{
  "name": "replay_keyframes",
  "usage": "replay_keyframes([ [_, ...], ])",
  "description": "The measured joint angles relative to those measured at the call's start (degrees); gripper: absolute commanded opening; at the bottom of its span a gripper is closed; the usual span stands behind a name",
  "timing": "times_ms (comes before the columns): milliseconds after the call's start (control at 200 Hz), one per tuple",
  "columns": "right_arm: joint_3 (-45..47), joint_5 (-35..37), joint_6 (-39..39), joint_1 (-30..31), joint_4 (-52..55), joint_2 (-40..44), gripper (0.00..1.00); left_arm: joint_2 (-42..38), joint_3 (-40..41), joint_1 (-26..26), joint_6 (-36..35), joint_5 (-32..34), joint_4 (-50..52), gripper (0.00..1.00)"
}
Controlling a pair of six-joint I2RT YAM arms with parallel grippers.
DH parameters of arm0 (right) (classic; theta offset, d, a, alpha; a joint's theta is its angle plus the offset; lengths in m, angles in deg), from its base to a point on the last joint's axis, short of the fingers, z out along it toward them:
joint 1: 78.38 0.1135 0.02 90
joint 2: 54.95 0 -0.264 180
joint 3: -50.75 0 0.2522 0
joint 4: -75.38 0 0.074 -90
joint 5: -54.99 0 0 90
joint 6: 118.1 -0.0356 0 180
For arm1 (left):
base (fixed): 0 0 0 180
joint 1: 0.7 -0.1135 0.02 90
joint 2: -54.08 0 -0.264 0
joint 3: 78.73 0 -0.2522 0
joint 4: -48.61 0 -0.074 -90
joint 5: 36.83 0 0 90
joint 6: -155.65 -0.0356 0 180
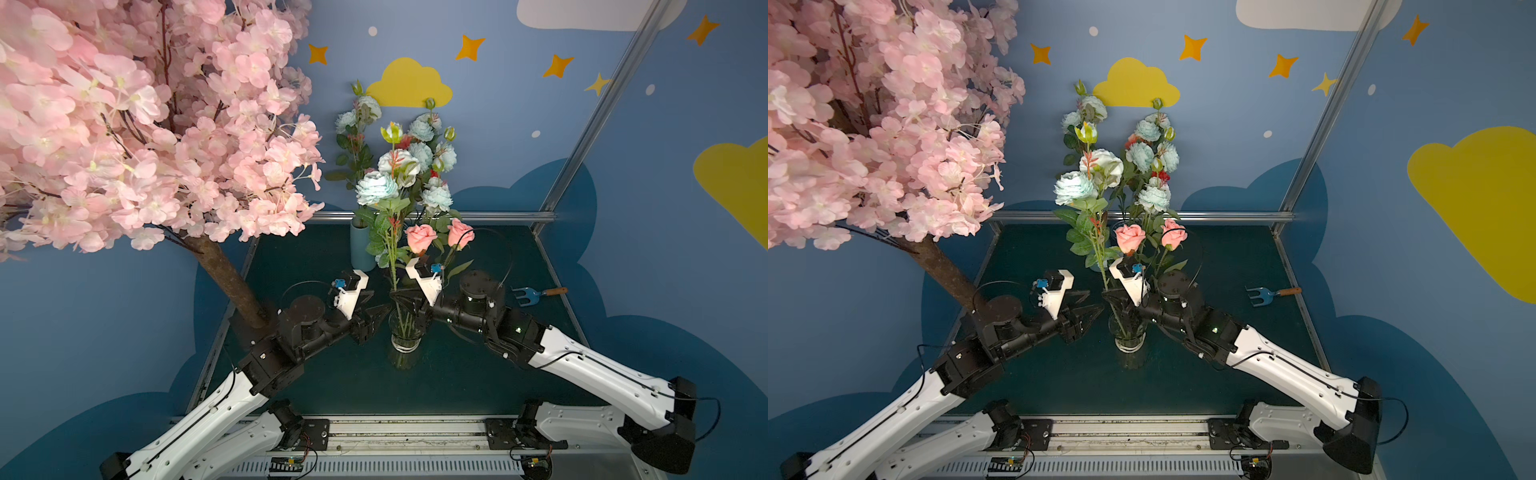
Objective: Pick out blue flowers from the vase
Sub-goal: Pick up the flower from the vase.
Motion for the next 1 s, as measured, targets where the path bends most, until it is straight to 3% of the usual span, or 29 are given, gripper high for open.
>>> replay_keyframes([
  [250,-5.1,-0.9,1.5,-1.4,0.9,0.3,0.00,-2.5,11.2,0.0,-1.4,6.3,-6.1,0.59],
  [501,-9.6,-3.0,2.1,-2.7,2.2,1.5,0.00,-4.8,16.8,0.0,-3.0,11.6,-10.1,0.60],
  [1001,-16.3,-9.8,-3.0,-9.1,8.7,9.5,0.00,4.7,22.1,-3.3,-1.5,12.1,-12.2,0.65],
])
